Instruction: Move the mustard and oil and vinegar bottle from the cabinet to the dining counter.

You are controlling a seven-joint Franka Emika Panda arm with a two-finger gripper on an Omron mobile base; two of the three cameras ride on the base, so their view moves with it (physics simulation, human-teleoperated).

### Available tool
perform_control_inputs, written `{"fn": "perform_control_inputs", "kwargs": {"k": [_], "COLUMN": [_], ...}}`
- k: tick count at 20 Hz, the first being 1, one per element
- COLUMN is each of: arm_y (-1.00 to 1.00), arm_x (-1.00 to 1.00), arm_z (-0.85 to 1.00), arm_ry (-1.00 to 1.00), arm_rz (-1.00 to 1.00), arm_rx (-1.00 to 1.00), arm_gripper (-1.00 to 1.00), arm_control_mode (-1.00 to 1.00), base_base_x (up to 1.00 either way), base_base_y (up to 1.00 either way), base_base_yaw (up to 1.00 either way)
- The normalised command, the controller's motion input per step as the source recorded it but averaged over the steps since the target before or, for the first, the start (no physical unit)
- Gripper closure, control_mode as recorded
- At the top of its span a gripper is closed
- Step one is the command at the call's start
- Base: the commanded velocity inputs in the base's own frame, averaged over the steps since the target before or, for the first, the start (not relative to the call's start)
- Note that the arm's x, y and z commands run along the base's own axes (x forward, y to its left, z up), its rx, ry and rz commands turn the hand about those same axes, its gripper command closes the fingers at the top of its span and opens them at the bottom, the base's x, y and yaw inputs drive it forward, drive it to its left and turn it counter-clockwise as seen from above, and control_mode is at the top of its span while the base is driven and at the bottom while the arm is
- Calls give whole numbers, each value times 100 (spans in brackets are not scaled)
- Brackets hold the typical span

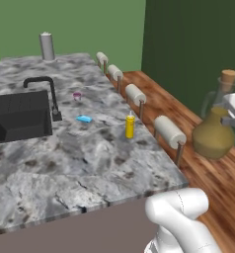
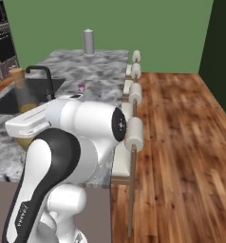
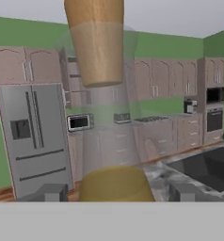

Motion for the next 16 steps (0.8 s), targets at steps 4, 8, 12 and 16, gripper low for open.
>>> {"fn": "perform_control_inputs", "kwargs": {"k": [4,8,12,16], "arm_y": [-21,-3,0,0], "arm_x": [58,70,61,60], "arm_z": [-20,-26,-30,-36], "arm_ry": [3,0,0,0], "arm_rz": [7,16,26,26], "arm_rx": [4,10,9,3], "arm_gripper": [100,100,100,100], "arm_control_mode": [-100,-100,-100,-100], "base_base_x": [0,0,0,0], "base_base_y": [0,0,0,0], "base_base_yaw": [0,0,0,0]}}
